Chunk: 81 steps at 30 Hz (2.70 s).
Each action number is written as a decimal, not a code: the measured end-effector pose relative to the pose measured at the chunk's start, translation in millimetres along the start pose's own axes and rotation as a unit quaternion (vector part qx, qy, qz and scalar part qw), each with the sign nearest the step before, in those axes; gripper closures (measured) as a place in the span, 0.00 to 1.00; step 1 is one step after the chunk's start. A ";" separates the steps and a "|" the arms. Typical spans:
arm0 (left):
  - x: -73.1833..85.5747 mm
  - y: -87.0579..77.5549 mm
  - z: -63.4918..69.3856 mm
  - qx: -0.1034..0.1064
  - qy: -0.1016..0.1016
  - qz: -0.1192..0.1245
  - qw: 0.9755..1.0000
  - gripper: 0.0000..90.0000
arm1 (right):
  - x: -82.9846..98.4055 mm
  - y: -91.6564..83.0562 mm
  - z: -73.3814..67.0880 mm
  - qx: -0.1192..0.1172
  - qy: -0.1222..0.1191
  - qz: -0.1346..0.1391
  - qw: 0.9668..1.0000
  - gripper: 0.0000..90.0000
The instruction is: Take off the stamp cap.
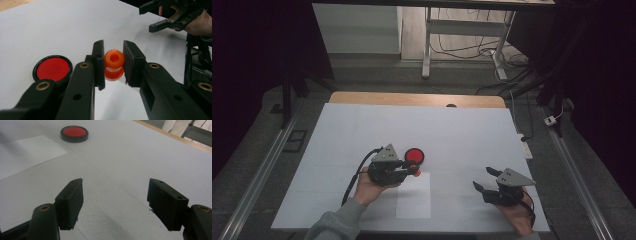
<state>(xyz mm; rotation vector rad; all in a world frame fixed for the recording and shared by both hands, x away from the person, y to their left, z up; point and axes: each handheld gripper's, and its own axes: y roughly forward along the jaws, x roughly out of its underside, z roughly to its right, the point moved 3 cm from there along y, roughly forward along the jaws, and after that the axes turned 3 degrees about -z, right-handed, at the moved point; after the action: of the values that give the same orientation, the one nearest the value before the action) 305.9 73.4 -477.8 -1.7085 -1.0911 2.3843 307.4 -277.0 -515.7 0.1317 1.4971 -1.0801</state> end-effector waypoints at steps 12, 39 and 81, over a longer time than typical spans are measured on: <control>-0.2 -1.1 -0.8 -0.002 0.000 0.003 1.000 0.80 | -3.1 4.6 -3.9 -0.008 -0.002 -0.001 1.000 0.32; -1.2 -1.9 -2.2 -0.004 -0.001 0.009 1.000 0.80 | -15.7 15.3 -16.9 -0.031 0.005 0.017 0.999 0.32; -4.4 2.8 1.4 0.001 0.004 0.010 1.000 0.80 | -36.5 45.8 -50.0 -0.068 -0.024 0.012 0.997 0.32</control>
<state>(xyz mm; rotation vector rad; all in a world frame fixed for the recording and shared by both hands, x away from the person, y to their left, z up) 307.6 68.9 -475.4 -1.7342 -1.0755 2.3873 310.1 -200.0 -517.8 0.0277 1.5164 -0.9523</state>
